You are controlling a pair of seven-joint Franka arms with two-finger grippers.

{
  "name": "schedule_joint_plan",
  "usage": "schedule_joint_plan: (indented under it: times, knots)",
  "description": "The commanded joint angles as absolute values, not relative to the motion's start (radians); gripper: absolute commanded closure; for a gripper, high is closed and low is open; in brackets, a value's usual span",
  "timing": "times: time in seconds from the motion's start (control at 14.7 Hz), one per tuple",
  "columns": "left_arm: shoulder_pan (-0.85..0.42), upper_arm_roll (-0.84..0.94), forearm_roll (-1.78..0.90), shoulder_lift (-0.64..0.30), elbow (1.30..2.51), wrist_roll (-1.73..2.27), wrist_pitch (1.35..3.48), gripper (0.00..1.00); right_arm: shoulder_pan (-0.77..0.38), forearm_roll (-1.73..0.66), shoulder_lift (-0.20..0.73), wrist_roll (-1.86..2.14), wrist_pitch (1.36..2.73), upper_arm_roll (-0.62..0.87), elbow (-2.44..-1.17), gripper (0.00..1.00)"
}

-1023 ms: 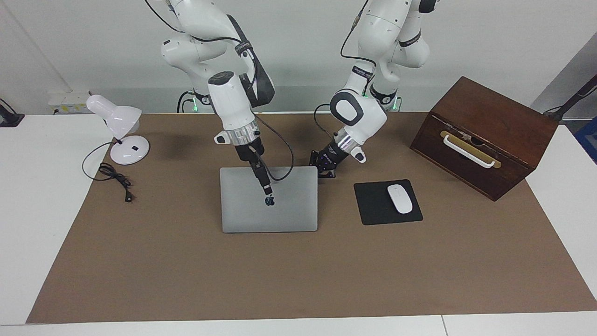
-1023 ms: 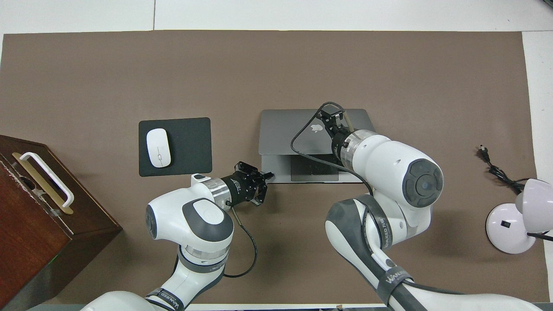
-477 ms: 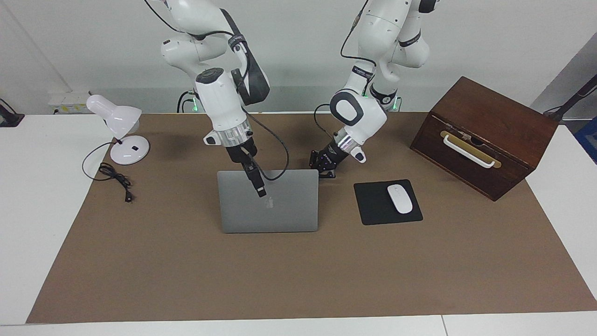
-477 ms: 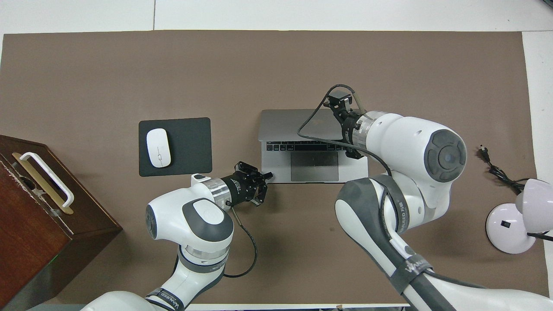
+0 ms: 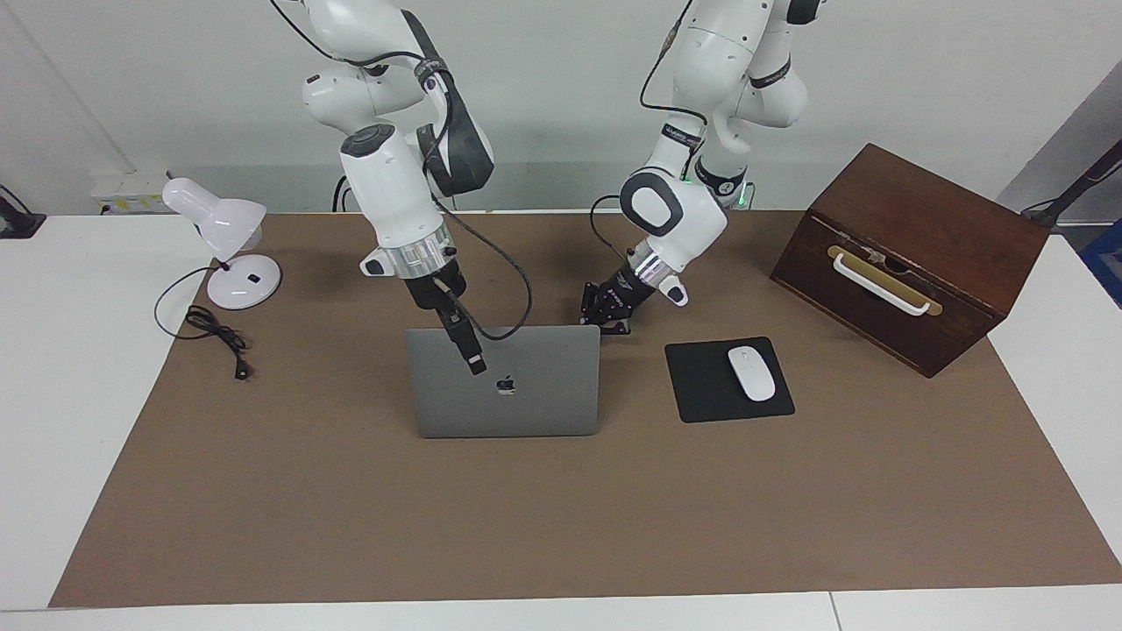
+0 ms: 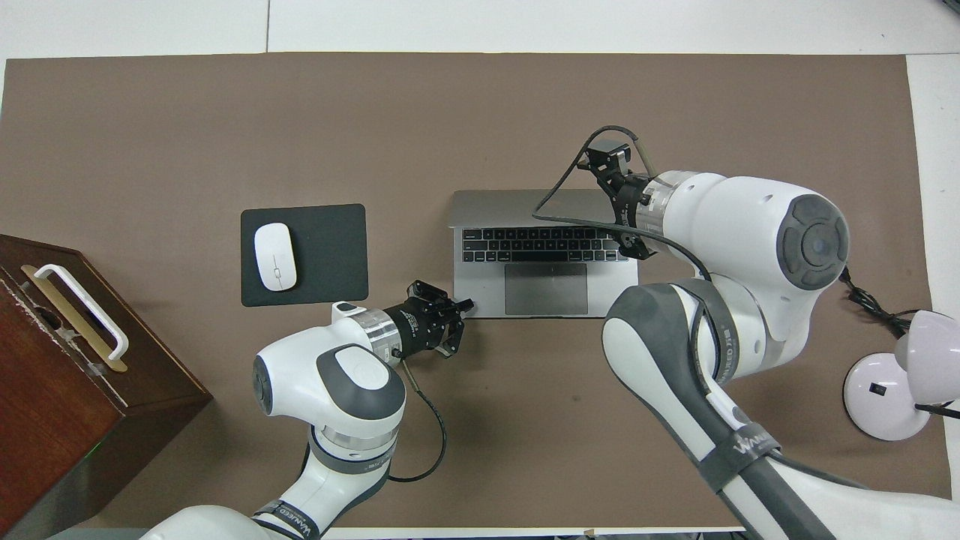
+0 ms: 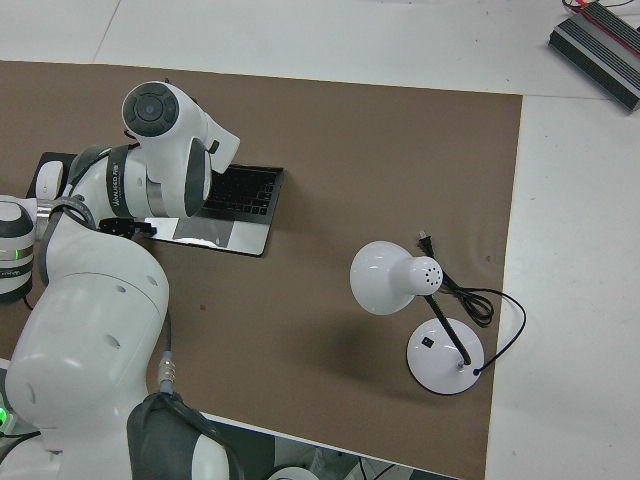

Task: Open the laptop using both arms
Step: 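Lift the laptop lid upward with the right gripper, then push the lid farther open with the right gripper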

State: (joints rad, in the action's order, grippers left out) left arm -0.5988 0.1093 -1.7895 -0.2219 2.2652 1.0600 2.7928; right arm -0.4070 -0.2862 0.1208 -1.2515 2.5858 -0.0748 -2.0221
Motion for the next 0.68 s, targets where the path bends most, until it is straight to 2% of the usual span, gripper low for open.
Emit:
schedule_joint_plan:
  times: [0.0, 0.61]
  knots:
    - [-0.629, 0.101, -1.816, -0.278, 2.243, 1.035, 2.818, 1.00, -0.394, -0.360, 0.140, -1.152, 2.565, -0.101, -1.954, 0.00]
    - [-0.637, 0.101, -1.815, -0.278, 2.243, 1.035, 2.826, 1.00, -0.394, -0.367, 0.158, -1.097, 2.559, -0.106, -1.911, 0.00]
